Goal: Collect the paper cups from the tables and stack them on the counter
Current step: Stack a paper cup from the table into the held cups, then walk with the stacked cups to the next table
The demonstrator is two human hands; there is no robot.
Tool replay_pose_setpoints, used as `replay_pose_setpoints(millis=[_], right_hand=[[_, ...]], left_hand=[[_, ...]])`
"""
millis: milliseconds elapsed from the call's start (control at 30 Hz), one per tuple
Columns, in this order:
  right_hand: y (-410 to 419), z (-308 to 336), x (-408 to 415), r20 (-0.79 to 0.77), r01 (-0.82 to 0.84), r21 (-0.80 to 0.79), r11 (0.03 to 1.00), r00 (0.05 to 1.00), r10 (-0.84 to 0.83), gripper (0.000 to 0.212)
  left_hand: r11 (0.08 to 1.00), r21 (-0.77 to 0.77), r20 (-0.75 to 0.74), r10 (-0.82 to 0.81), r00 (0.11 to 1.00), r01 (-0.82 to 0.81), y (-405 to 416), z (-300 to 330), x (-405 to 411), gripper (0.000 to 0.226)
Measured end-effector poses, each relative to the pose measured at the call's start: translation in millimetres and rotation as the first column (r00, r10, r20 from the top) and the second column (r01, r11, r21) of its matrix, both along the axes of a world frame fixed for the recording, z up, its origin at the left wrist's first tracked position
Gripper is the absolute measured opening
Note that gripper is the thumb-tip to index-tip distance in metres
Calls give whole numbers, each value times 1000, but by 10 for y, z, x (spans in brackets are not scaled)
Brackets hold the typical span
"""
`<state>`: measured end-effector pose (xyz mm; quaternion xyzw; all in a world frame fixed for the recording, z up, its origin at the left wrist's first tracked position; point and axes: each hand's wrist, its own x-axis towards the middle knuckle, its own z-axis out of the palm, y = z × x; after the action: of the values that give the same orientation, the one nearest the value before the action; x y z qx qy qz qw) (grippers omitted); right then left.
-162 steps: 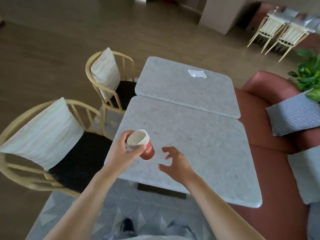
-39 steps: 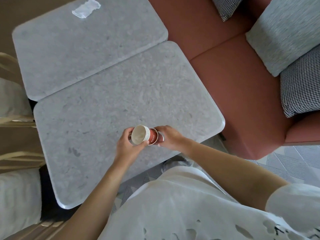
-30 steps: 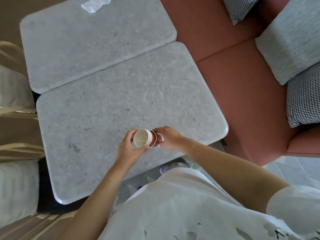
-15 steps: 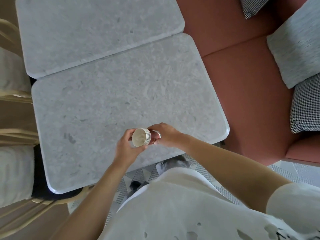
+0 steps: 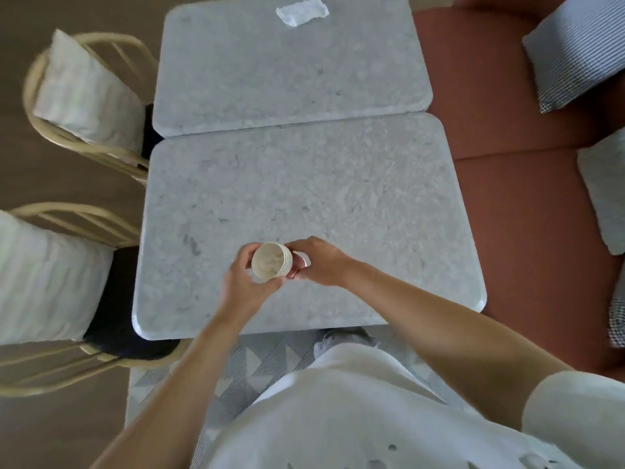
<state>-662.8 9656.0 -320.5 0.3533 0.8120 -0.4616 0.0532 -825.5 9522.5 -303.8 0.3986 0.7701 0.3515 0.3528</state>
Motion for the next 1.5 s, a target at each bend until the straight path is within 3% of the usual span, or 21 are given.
replay_pose_setpoints(millis=[333,667,1000,1200,1500], right_hand=[[-642,882,-1343,-253,-89,102,991,961,112,49],[-1987,1754,-3090,-395,-89,260,962,899,190,54],[-3689,2372,-4469,-558,-355,316,880,680,475,33],[-4565,2476,-5037,-516,-574,345,742,545,661,34],[-5500,2479,-5845,-507,-736,382,559,339,793,40]], left_hand=[[957,259,-106,166,980,-134,-925,974,-1169,67],[811,540,-180,371,911,-224,-2328,1938,-2539,64],[624,640,-165,682,713,-448,-4265,2452,-3351,64],[473,647,-93,827,554,-598,-5224,2432,-3491,68],[243,594,-61,964,259,-767,-6084,2500,-3653,74]])
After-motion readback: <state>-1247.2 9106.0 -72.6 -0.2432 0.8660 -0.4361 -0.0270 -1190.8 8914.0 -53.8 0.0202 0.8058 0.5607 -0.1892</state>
